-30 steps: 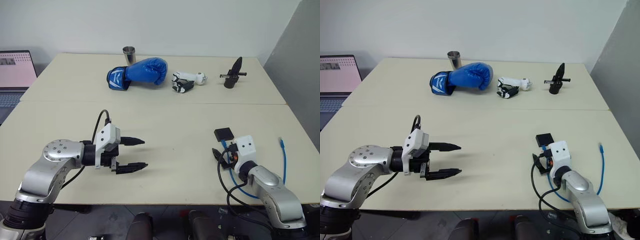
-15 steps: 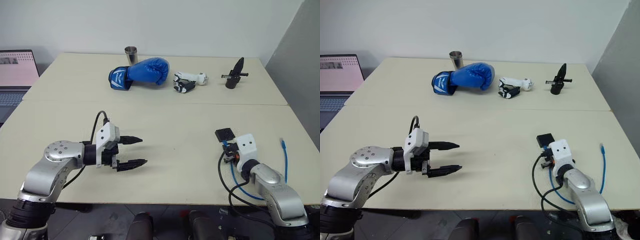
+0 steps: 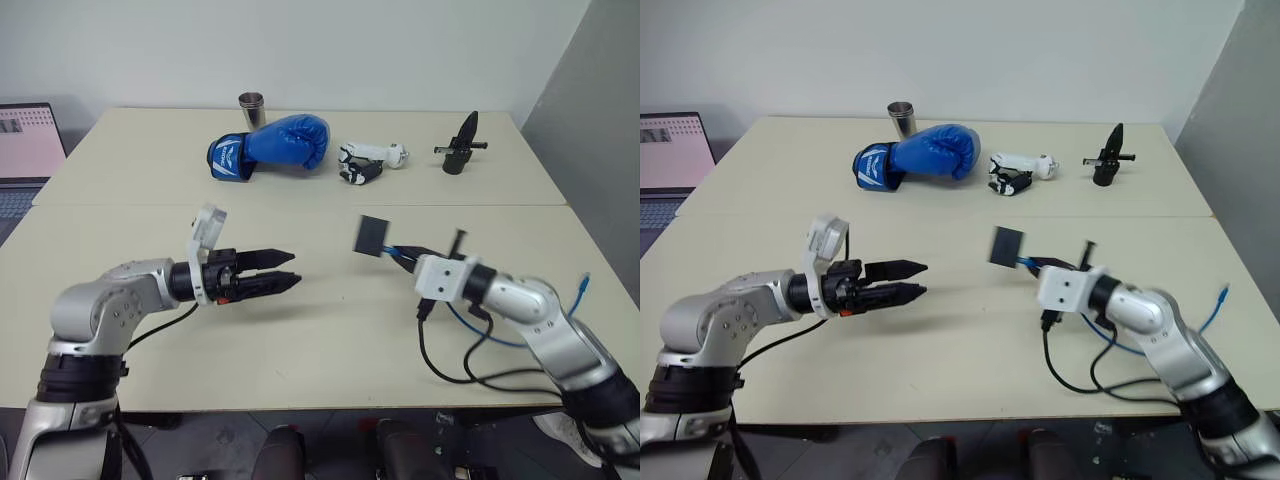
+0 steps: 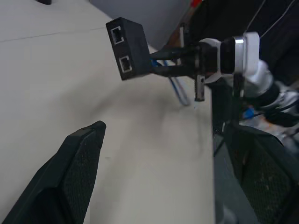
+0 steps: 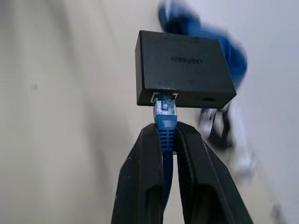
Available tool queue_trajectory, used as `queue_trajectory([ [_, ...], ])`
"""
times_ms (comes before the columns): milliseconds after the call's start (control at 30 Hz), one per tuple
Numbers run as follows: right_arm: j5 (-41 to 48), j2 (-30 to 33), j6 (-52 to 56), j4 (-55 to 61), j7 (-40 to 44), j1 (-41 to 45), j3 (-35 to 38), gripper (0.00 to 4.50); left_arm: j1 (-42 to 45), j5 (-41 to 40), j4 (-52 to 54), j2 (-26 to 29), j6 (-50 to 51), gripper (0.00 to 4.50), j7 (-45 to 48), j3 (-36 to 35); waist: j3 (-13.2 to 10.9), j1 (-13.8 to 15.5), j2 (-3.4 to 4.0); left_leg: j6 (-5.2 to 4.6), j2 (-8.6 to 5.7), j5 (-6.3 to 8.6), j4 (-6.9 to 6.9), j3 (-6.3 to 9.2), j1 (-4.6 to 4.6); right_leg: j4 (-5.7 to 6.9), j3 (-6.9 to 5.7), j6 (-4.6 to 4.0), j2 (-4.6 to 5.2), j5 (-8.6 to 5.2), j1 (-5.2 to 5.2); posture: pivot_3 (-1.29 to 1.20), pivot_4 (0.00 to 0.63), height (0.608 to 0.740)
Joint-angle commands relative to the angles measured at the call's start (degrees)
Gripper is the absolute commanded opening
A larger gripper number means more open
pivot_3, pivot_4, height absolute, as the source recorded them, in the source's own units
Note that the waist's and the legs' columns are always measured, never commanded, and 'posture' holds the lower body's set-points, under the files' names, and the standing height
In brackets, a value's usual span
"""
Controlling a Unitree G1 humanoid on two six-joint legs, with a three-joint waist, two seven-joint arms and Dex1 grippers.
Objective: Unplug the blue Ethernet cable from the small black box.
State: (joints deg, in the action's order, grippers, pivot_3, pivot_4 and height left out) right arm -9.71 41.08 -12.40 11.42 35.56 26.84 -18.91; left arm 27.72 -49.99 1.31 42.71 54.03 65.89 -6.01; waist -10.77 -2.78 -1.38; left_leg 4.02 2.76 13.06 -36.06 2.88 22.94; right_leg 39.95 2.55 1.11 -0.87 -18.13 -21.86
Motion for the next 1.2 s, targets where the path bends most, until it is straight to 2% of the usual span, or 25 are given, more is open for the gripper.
queue_trajectory([
  [33,-0.6,-1.2,-12.4,-4.4,2.8,5.1,-1.1,0.10,2.5,-3.9,-0.8,-1.2,4.0,4.30,-0.3,-1.9,0.0,0.1,-0.01,0.00,0.00,0.00,0.00,0.01,0.00,0.00,-0.01,-0.01,0.01,0.01,0.02,0.00,0.150,0.740],
  [200,-1.3,-2.7,-19.2,-9.6,4.5,8.9,-1.7,0.10,3.1,-5.8,0.5,-2.8,6.0,4.30,-1.8,-2.7,0.0,0.6,-0.01,0.02,-0.04,0.00,-0.03,0.00,0.07,-0.04,0.00,-0.31,0.11,0.17,0.03,0.00,0.150,0.740],
  [500,-1.6,-4.9,-21.6,-12.7,6.4,11.6,-1.2,0.10,3.4,-7.3,0.8,-4.4,6.9,4.30,-3.6,-3.0,0.0,0.9,-0.01,0.02,-0.04,-0.01,-0.05,0.03,-0.01,0.06,-0.01,-0.32,0.12,0.17,0.04,0.00,0.150,0.740],
  [600,-1.2,-5.5,-21.1,-12.0,7.0,11.7,-1.1,0.10,3.7,-7.5,0.7,-5.3,6.7,3.80,-4.0,-2.8,0.0,0.9,-0.01,0.02,-0.04,-0.01,-0.06,0.03,0.00,0.05,-0.02,-0.32,0.12,0.17,0.05,0.00,0.150,0.740],
  [1033,-1.6,-6.6,-20.9,-10.9,7.8,11.2,-0.7,0.10,4.3,-6.2,0.4,-6.8,6.1,0.96,-3.4,-1.0,0.0,0.9,-0.01,0.03,-0.04,-0.01,-0.06,0.03,0.00,0.05,-0.01,-0.32,0.13,0.18,0.06,0.00,0.150,0.740],
  [1100,-1.7,-6.6,-20.9,-10.8,7.8,11.2,-0.7,0.10,4.3,-5.9,0.3,-6.9,6.1,0.79,-3.3,-1.0,0.0,0.9,-0.01,0.03,-0.04,-0.01,-0.06,0.04,0.01,0.05,-0.02,-0.32,0.13,0.18,0.06,0.00,0.150,0.740],
  [1200,-2.2,-6.6,-20.9,-10.7,7.7,11.1,-0.7,0.10,4.3,-5.4,0.1,-6.9,5.9,0.78,-3.0,-0.5,0.0,0.9,-0.01,0.03,-0.04,-0.01,-0.06,0.03,0.00,0.05,-0.01,-0.32,0.13,0.18,0.06,0.00,0.150,0.740],
])
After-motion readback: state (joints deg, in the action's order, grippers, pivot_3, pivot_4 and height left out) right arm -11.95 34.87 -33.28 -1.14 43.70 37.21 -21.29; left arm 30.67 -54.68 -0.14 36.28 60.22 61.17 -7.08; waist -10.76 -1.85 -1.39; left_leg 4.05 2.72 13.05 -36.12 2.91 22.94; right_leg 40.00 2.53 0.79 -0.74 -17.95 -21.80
